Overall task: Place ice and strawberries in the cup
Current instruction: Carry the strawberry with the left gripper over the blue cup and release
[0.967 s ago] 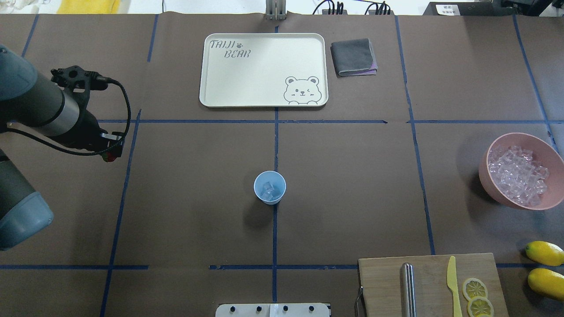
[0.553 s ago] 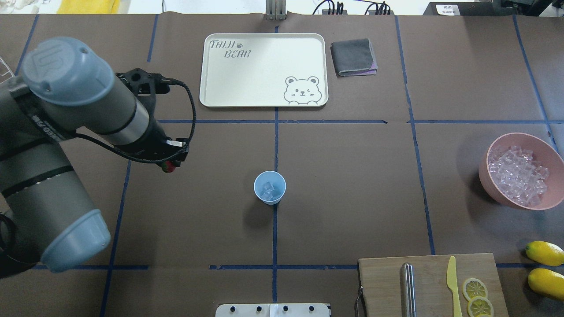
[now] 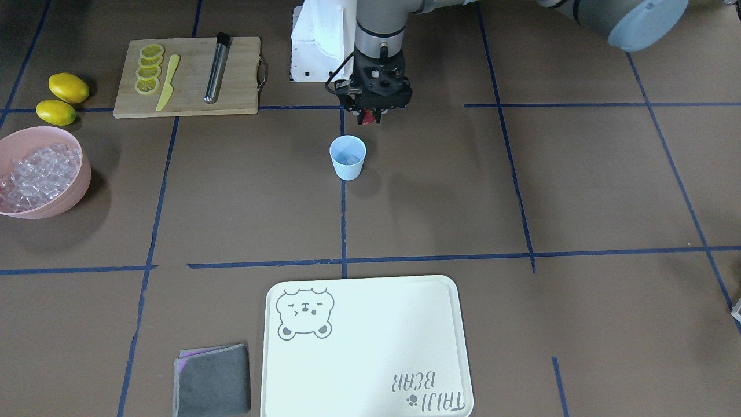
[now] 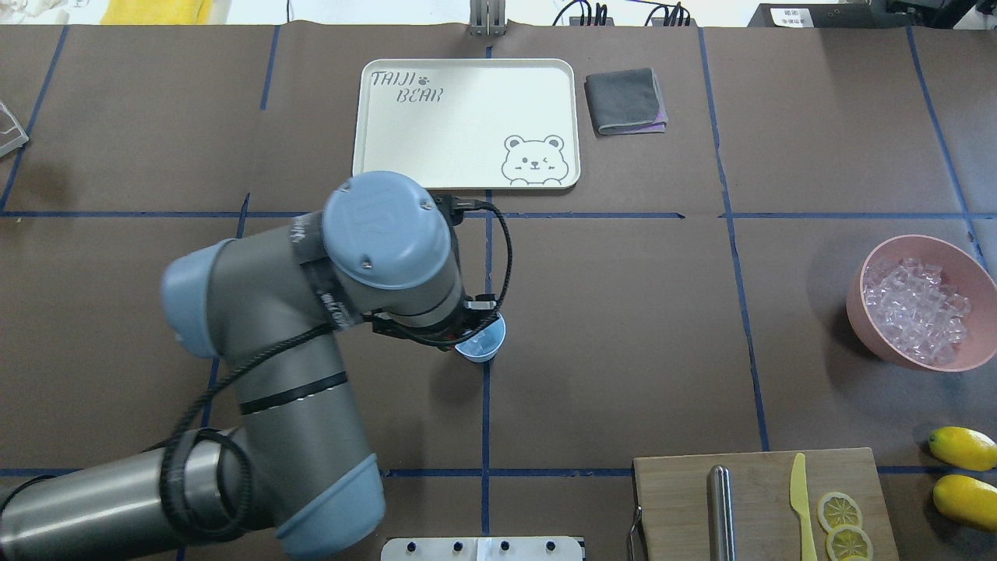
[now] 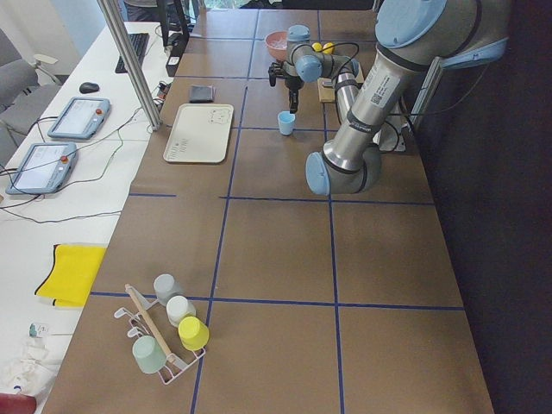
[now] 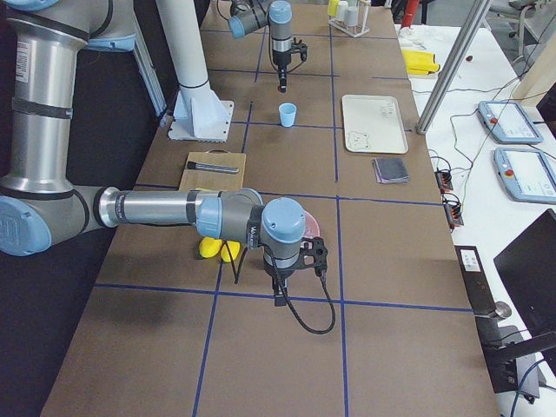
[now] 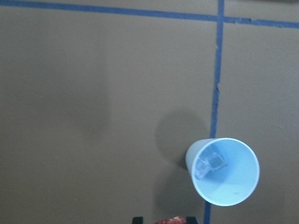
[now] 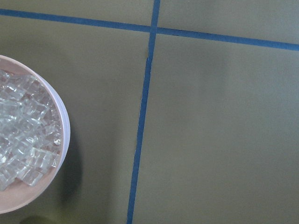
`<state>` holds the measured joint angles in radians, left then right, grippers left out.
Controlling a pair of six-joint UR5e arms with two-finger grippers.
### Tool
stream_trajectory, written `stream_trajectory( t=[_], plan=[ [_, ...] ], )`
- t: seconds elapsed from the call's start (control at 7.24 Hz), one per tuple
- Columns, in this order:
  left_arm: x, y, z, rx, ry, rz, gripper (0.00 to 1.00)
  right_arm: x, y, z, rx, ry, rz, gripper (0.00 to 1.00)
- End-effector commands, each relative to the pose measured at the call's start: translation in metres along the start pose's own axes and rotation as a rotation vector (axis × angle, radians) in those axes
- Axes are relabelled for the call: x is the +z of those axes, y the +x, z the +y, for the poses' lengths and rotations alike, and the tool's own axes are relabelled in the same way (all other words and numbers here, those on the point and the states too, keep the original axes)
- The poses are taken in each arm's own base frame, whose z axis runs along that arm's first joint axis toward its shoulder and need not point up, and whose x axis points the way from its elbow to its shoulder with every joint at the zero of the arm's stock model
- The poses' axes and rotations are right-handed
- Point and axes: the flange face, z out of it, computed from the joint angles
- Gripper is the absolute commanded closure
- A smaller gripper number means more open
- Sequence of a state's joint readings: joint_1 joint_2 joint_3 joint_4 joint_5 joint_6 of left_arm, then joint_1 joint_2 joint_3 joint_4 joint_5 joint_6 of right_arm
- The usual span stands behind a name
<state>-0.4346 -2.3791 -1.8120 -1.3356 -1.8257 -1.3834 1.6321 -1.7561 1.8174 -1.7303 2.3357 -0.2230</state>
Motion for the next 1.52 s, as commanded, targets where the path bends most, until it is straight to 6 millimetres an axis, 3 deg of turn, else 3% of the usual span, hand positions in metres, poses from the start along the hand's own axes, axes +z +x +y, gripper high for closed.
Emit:
stream_trajectory(
  t=[0.0, 0.14, 0.55, 0.69, 0.83, 0.97, 1.11, 1.24, 1.38],
  plan=[
    [0.039, 0.041, -0.006, -0.039, 0.012, 0.020, 0.86, -0.001, 0.000, -0.001, 0.000, 0.001, 0.000, 0.00],
    [0.048, 0.038, -0.007, -0.039, 0.008, 0.006, 0.85, 0.000, 0.000, 0.000, 0.001, 0.000, -0.001, 0.00],
    [0.047, 0.036, -0.007, -0.035, 0.007, 0.005, 0.83, -0.002, -0.001, -0.002, -0.003, 0.003, 0.000, 0.00],
    [0.044, 0.034, -0.011, -0.038, 0.013, 0.002, 0.64, -0.003, -0.003, -0.002, -0.004, 0.007, 0.001, 0.00],
    [0.042, 0.028, -0.021, -0.038, 0.021, -0.003, 0.52, -0.003, -0.003, -0.002, -0.004, 0.007, 0.001, 0.00],
    [0.040, 0.026, -0.026, -0.027, 0.026, -0.002, 0.50, -0.004, -0.003, -0.003, -0.005, 0.008, 0.001, 0.00],
    [0.042, 0.025, -0.026, -0.027, 0.025, -0.005, 0.37, -0.004, -0.003, -0.002, -0.006, 0.009, 0.001, 0.00],
    [0.049, 0.013, -0.027, -0.017, 0.031, -0.022, 0.00, -0.004, -0.003, -0.002, -0.005, 0.008, 0.001, 0.00],
    [0.038, -0.006, -0.031, 0.002, 0.037, -0.021, 0.00, -0.004, -0.003, -0.002, -0.005, 0.008, 0.001, 0.00]
  ],
)
